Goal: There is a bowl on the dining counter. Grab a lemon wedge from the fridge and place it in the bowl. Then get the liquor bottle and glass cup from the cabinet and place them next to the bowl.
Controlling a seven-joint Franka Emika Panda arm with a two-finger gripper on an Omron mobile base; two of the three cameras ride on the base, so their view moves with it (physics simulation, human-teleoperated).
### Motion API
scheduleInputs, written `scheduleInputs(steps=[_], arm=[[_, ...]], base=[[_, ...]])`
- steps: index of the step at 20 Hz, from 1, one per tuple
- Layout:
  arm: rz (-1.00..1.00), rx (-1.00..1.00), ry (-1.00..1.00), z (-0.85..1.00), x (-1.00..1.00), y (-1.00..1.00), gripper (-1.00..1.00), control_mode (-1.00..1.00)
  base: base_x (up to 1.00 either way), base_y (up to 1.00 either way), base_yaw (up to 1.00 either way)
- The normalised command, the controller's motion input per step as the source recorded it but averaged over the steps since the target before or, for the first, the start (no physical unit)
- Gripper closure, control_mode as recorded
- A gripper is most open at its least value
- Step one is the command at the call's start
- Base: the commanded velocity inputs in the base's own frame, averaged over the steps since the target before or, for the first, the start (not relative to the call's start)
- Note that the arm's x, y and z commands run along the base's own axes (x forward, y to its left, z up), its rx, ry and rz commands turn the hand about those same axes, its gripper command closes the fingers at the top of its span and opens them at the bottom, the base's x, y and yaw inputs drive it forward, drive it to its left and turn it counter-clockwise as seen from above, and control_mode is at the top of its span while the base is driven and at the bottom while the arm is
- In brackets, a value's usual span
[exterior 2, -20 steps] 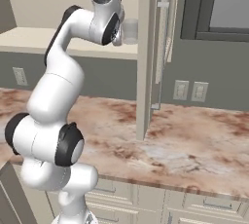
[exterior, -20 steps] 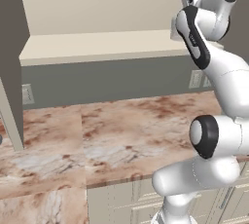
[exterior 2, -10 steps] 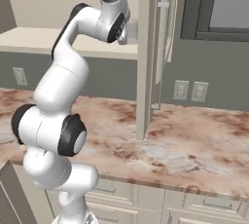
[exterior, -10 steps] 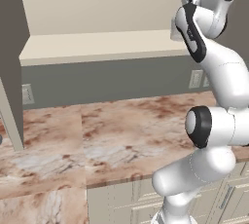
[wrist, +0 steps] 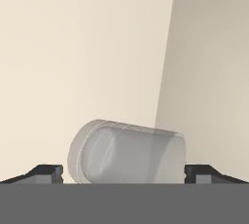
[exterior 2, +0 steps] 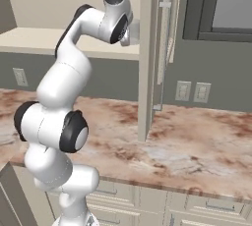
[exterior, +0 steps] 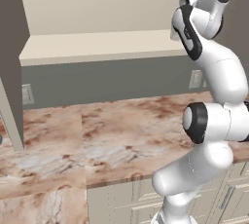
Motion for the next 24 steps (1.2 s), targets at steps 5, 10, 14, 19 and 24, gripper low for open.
scheduleInputs(steps=[5,10,14,19,24], arm=[[0.0,0.0,0.02,-0.1,0.24,-0.02,-1.0,-1.0],[0.0,0.0,0.01,-0.05,0.27,-0.14,-1.0,-1.0],[0.0,0.0,0.0,-0.05,0.15,-0.16,-1.0,-1.0],[0.0,0.0,0.0,-0.12,0.0,-0.13,-1.0,-1.0],[0.0,0.0,0.02,-0.16,0.0,-0.1,-1.0,-1.0]], base=[[0.0,0.0,0.0],[0.0,0.0,0.0],[0.0,0.0,0.0],[0.0,0.0,0.0],[0.0,0.0,0.0]])
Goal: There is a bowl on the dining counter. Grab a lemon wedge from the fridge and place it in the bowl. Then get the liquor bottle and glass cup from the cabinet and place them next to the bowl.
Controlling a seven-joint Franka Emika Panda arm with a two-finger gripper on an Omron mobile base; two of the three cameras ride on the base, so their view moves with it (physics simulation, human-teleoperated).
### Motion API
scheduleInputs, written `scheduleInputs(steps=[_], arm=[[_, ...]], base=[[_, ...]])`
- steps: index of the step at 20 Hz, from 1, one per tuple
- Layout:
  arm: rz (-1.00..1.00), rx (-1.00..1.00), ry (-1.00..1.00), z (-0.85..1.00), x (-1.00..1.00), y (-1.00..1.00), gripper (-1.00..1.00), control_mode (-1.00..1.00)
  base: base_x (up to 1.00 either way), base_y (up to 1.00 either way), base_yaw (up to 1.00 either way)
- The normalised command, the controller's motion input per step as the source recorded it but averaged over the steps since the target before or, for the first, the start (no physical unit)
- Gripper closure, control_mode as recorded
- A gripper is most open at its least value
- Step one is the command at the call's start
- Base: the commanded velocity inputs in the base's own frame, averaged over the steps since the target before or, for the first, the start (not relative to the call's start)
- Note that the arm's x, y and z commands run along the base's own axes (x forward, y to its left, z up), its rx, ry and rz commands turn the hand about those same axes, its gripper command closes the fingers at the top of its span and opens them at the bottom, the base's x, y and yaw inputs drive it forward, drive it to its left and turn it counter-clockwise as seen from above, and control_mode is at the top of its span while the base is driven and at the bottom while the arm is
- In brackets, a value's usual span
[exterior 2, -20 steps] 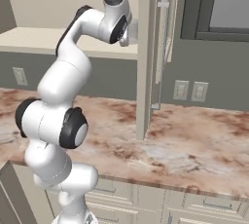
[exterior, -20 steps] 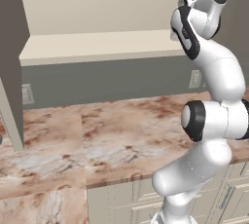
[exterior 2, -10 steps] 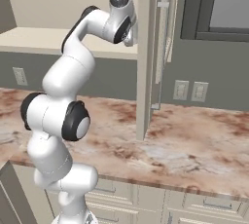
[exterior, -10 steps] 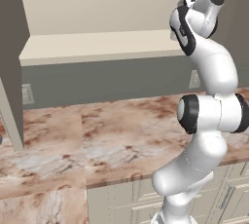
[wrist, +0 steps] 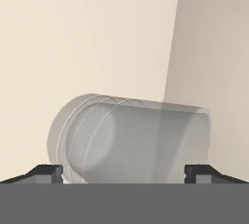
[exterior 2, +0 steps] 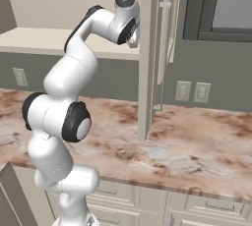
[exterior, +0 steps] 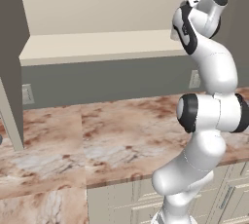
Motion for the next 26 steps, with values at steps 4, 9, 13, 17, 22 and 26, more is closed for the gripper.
scheduleInputs(steps=[4,9,13,17,22,26], arm=[[0.0,0.0,0.04,-0.22,0.01,-0.03,-1.0,-1.0],[0.01,-0.01,0.04,-0.3,0.0,0.0,1.0,-1.0],[0.04,-0.02,0.01,-0.35,0.0,0.07,1.0,-1.0],[0.04,0.0,0.0,-0.27,0.0,0.04,1.0,-1.0],[0.03,0.0,-0.03,-0.09,-0.1,0.04,1.0,-1.0],[0.03,0.0,-0.13,0.0,-0.62,0.06,1.0,-1.0]], base=[[0.0,0.0,0.0],[0.0,0.0,0.0],[0.0,0.0,0.0],[0.0,0.0,0.0],[0.0,0.0,0.0],[0.0,0.0,0.0]])
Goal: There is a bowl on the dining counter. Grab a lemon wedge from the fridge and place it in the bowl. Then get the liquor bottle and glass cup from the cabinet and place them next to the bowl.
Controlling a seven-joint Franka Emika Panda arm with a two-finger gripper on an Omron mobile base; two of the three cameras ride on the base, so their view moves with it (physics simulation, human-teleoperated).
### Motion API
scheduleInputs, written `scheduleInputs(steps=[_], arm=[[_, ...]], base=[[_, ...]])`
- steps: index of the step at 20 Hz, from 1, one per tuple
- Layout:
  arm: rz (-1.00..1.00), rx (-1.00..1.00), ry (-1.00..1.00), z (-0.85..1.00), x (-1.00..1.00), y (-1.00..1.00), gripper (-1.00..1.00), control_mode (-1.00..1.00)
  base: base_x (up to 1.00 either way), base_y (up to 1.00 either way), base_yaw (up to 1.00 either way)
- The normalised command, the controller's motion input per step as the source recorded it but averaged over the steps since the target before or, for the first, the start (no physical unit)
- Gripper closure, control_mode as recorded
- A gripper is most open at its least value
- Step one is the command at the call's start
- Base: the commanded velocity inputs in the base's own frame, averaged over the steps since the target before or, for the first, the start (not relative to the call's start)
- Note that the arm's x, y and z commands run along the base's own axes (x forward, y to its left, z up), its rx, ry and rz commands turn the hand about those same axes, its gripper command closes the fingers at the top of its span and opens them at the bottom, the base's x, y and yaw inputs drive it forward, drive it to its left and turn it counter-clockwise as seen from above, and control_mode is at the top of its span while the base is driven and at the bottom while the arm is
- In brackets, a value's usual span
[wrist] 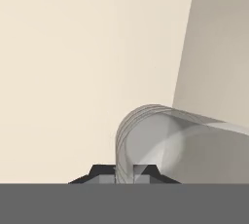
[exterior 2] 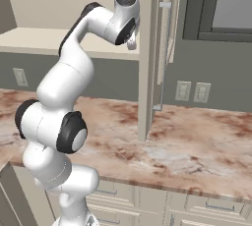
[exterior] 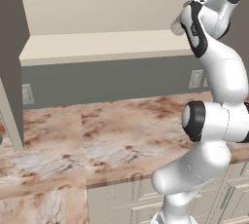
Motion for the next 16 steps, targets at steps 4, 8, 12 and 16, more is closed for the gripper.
scheduleInputs(steps=[4,8,12,16], arm=[[0.03,0.0,-0.11,0.0,-0.79,0.25,1.0,-1.0],[0.01,-0.01,-0.03,0.0,-0.86,0.31,1.0,-1.0],[0.03,-0.01,0.0,0.0,-0.97,0.44,1.0,-1.0],[0.0,-0.06,0.0,0.0,-0.86,0.59,1.0,-1.0]], base=[[0.0,0.0,0.0],[0.0,0.0,0.0],[0.0,0.0,0.0],[0.0,0.0,0.0]])
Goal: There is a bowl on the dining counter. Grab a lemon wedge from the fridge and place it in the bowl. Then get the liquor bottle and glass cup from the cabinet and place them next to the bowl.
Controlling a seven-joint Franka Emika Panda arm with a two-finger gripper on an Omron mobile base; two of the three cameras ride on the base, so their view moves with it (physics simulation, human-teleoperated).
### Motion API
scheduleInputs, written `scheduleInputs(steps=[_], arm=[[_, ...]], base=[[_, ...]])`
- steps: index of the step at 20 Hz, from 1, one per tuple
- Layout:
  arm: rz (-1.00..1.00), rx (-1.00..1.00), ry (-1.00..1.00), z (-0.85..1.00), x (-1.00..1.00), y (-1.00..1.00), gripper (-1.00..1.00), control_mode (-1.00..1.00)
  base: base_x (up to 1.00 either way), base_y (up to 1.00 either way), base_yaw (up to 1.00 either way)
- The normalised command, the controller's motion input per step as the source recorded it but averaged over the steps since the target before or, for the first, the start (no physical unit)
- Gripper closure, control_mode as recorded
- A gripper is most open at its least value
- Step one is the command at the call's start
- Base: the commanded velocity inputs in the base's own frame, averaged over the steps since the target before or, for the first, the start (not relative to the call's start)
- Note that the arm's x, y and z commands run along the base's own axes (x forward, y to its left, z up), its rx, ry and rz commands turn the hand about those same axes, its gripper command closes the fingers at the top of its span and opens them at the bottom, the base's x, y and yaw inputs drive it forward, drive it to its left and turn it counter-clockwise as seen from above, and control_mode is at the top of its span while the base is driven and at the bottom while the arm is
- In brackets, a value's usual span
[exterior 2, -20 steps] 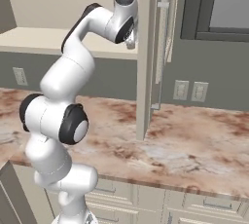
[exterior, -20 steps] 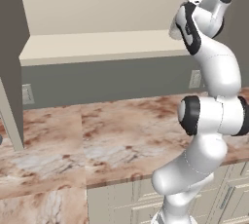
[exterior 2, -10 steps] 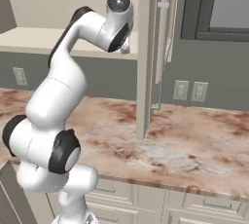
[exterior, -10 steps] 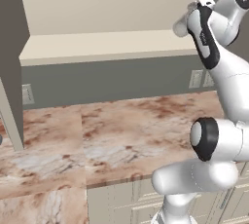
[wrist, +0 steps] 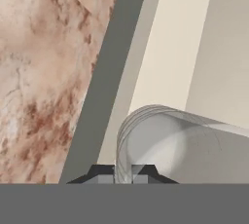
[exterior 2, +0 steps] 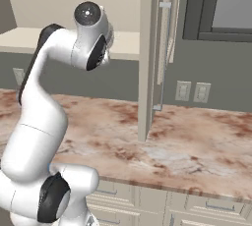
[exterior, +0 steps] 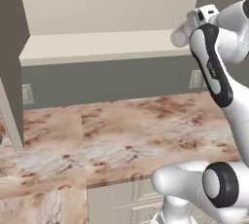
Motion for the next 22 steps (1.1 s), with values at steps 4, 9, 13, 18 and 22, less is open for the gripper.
scheduleInputs(steps=[4,9,13,18,22], arm=[[0.03,-0.12,0.02,-0.13,-0.65,0.5,1.0,-1.0],[0.1,-0.05,0.03,-0.17,-0.44,0.4,1.0,-1.0],[0.01,0.0,0.0,-0.02,-0.62,0.11,1.0,-1.0],[-0.07,0.0,0.03,0.0,-0.76,0.0,1.0,-1.0],[-0.11,0.0,0.04,0.0,-0.89,0.0,1.0,-1.0]], base=[[0.0,0.0,0.0],[0.0,0.0,0.0],[0.0,0.0,0.0],[0.0,0.0,0.0],[0.0,0.0,0.0]])
